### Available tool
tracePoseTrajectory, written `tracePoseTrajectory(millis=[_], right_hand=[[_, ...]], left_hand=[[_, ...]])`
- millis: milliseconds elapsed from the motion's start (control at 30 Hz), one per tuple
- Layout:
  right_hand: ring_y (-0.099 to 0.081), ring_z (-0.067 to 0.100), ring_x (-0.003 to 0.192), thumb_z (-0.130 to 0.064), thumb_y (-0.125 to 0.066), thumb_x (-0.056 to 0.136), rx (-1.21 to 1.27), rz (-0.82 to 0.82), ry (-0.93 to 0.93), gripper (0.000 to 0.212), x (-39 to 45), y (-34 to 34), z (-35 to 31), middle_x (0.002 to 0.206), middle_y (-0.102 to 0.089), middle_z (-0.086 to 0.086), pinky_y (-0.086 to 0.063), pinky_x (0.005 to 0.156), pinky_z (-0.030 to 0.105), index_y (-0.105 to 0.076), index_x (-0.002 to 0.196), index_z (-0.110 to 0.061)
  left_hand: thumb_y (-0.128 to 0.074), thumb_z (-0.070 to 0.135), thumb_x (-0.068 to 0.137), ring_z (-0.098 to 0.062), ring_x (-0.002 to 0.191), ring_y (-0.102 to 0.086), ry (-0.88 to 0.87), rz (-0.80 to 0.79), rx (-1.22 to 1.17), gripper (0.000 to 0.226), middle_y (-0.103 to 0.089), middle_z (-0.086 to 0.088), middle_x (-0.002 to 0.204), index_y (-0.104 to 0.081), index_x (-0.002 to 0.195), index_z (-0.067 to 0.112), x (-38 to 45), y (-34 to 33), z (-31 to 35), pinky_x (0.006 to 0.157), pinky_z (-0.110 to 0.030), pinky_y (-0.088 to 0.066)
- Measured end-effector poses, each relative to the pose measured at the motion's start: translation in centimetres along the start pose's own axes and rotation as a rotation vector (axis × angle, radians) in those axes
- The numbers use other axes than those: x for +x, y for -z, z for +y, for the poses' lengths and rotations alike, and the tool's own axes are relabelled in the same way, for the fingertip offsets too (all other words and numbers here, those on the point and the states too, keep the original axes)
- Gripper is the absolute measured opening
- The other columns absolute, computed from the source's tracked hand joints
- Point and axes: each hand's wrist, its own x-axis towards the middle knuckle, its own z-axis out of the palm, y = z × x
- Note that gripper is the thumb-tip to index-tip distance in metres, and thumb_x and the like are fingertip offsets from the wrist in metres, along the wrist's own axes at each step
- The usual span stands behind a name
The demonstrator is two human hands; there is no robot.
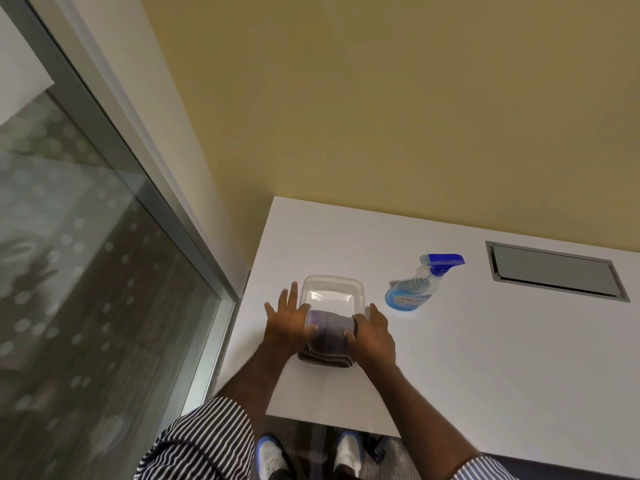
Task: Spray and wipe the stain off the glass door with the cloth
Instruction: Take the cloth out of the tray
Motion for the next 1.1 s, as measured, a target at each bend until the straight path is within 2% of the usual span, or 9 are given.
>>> tracePoseTrajectory(millis=[133, 267, 400, 467, 600, 667, 900, 1000, 1100], right_hand=[[-0.018, 0.032, 0.159, -0.048, -0.053, 0.104, 0.020, 0.009, 0.018, 0.060, 0.0, -0.1, -0.1, 0.173, -0.014, 0.008, -0.031, 0.125, 0.049, -0.036, 0.152, -0.017], [-0.019, 0.032, 0.158, -0.043, -0.059, 0.102, -0.028, 0.067, 0.052, 0.045, 0.9, -0.8, 0.2, 0.172, -0.019, 0.008, -0.031, 0.125, 0.046, -0.050, 0.139, -0.020], [-0.016, 0.034, 0.159, -0.042, -0.064, 0.099, -0.087, 0.137, 0.066, 0.035, 1.8, -1.8, 0.5, 0.171, -0.023, 0.009, -0.019, 0.127, 0.048, -0.060, 0.128, -0.022], [-0.015, 0.037, 0.159, -0.040, -0.069, 0.096, -0.110, 0.198, 0.081, 0.030, 2.1, -2.2, 0.5, 0.170, -0.026, 0.011, -0.012, 0.127, 0.052, -0.065, 0.119, -0.021], [-0.021, 0.044, 0.156, -0.025, -0.079, 0.088, -0.059, 0.324, 0.095, 0.012, 2.0, -2.7, 0.3, 0.165, -0.036, 0.016, -0.011, 0.124, 0.057, -0.071, 0.093, -0.018], [-0.023, 0.045, 0.155, -0.020, -0.081, 0.084, -0.037, 0.357, 0.100, 0.011, 1.9, -2.8, 0.2, 0.163, -0.038, 0.017, -0.013, 0.124, 0.059, -0.070, 0.085, -0.018], [-0.001, 0.036, 0.160, -0.013, -0.071, 0.089, 0.007, 0.314, 0.075, 0.009, 1.6, -2.3, 0.0, 0.171, -0.023, 0.009, 0.014, 0.123, 0.047, -0.072, 0.084, -0.020], [0.004, 0.035, 0.160, -0.009, -0.069, 0.090, 0.022, 0.315, 0.084, 0.011, 1.2, -1.8, -0.1, 0.171, -0.020, 0.008, 0.020, 0.121, 0.045, -0.071, 0.087, -0.019], [0.007, 0.035, 0.160, -0.010, -0.067, 0.092, 0.036, 0.314, 0.089, 0.020, 0.7, -1.3, -0.1, 0.172, -0.018, 0.008, 0.021, 0.120, 0.044, -0.065, 0.077, -0.024]], left_hand=[[-0.078, 0.066, 0.073, -0.044, 0.122, -0.064, -0.004, 0.009, 0.033, 0.053, -0.064, -0.022, 0.137, -0.080, 0.095, 0.017, 0.9, 0.0, -0.1, 0.090, -0.069, -0.054], [-0.090, 0.060, 0.059, -0.043, 0.127, -0.061, 0.009, 0.004, 0.017, 0.047, -0.061, -0.020, 0.142, -0.078, 0.086, 0.024, 1.1, 0.1, 0.0, 0.097, -0.067, -0.051], [-0.081, 0.048, 0.079, -0.039, 0.149, -0.037, 0.038, 0.045, -0.073, 0.031, -0.042, -0.016, 0.160, -0.074, 0.097, 0.023, 1.2, 0.1, 0.3, 0.118, -0.064, -0.027], [-0.080, 0.042, 0.082, -0.039, 0.152, -0.032, 0.027, 0.057, -0.103, 0.026, -0.040, -0.015, 0.161, -0.074, 0.098, 0.023, 1.2, 0.1, 0.4, 0.121, -0.063, -0.021], [-0.087, 0.038, 0.075, -0.039, 0.147, -0.041, 0.021, 0.149, -0.164, 0.021, -0.051, -0.013, 0.153, -0.074, 0.085, 0.024, 1.1, -0.1, 0.1, 0.120, -0.062, -0.022], [-0.089, 0.038, 0.073, -0.038, 0.145, -0.044, -0.006, 0.174, -0.183, 0.022, -0.053, -0.012, 0.152, -0.073, 0.079, 0.024, 1.1, 0.0, -0.1, 0.119, -0.060, -0.023], [-0.088, 0.037, 0.075, -0.035, 0.146, -0.042, -0.083, 0.198, -0.250, 0.025, -0.051, -0.008, 0.154, -0.067, 0.074, 0.022, 0.8, 0.4, -0.1, 0.121, -0.053, -0.020], [-0.084, 0.036, 0.079, -0.032, 0.148, -0.040, -0.100, 0.228, -0.276, 0.023, -0.049, -0.004, 0.156, -0.066, 0.072, 0.023, 0.8, 0.4, -0.2, 0.123, -0.050, -0.018], [-0.081, 0.035, 0.081, -0.031, 0.147, -0.043, -0.123, 0.263, -0.290, 0.021, -0.051, -0.004, 0.155, -0.067, 0.072, 0.023, 0.7, 0.5, -0.2, 0.123, -0.052, -0.020]])
